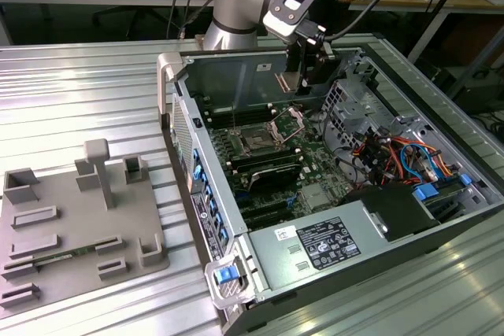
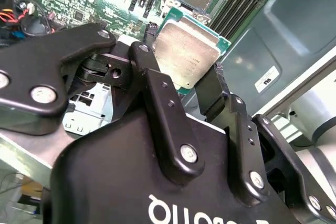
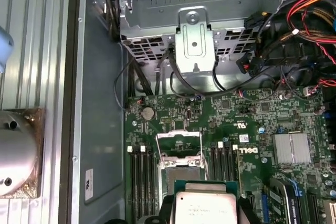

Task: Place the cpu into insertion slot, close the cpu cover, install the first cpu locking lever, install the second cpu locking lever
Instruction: 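Place the cpu into insertion slot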

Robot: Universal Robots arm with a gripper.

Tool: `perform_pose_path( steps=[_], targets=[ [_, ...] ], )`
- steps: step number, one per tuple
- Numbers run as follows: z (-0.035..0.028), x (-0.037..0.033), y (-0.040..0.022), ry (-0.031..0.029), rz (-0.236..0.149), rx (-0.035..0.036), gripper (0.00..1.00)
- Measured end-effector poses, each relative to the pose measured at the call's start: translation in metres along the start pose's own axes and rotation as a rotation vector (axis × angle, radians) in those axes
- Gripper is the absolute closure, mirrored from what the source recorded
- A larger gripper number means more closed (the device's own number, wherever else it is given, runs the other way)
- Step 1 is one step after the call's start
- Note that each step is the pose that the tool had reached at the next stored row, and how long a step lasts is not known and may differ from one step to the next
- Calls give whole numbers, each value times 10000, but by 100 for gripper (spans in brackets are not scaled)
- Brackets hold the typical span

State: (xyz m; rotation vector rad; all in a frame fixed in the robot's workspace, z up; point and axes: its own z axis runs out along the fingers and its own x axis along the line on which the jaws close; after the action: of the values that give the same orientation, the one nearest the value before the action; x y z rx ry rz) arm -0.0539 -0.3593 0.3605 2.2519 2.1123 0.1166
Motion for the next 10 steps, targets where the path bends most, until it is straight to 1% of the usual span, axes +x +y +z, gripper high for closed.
perform_pose_path(
  steps=[10],
  targets=[
    [1,0,0,-9,97,-3,45]
  ],
)
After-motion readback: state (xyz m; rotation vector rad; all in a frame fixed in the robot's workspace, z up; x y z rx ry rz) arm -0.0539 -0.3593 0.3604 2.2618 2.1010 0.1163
